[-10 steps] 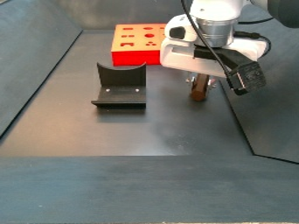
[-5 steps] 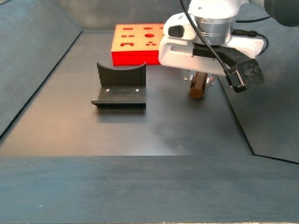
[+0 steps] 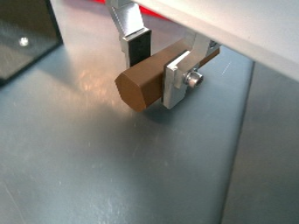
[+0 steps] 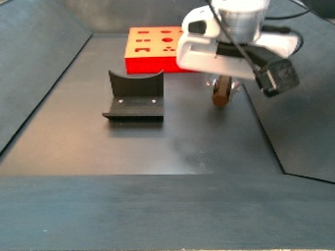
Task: Pick up the hexagon object. Move up. Place the hexagon object on the fixture. Regrasp the hexagon object. Move to above the board. Insert the hexagon object.
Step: Move up, then place the hexagon object on the fixture.
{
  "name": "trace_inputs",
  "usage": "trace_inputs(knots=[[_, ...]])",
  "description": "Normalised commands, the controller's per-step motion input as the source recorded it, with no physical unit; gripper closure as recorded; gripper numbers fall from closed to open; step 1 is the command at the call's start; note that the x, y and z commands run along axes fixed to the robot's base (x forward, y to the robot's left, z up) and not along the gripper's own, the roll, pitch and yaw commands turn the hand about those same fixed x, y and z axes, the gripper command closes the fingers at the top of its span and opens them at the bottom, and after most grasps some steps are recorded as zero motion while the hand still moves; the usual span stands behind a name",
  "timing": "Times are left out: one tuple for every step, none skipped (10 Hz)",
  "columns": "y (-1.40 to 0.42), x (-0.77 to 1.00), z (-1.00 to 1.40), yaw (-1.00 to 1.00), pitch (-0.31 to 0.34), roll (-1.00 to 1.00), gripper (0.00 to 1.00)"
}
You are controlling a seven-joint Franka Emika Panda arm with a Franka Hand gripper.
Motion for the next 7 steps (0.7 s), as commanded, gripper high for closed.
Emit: trace_inputs(knots=[[-0.04, -0.04, 0.59, 0.00, 0.031, -0.03, 1.00], [-0.03, -0.03, 0.46, 0.01, 0.034, -0.04, 1.00], [-0.02, -0.02, 0.27, 0.02, 0.029, -0.05, 1.00], [0.00, 0.00, 1.00, 0.00, 0.000, 0.00, 1.00], [0.00, 0.01, 1.00, 0.01, -0.004, -0.01, 1.00], [0.00, 0.00, 1.00, 0.01, 0.012, -0.02, 1.00], [0.00, 0.00, 1.00, 0.01, 0.017, -0.03, 1.00]])
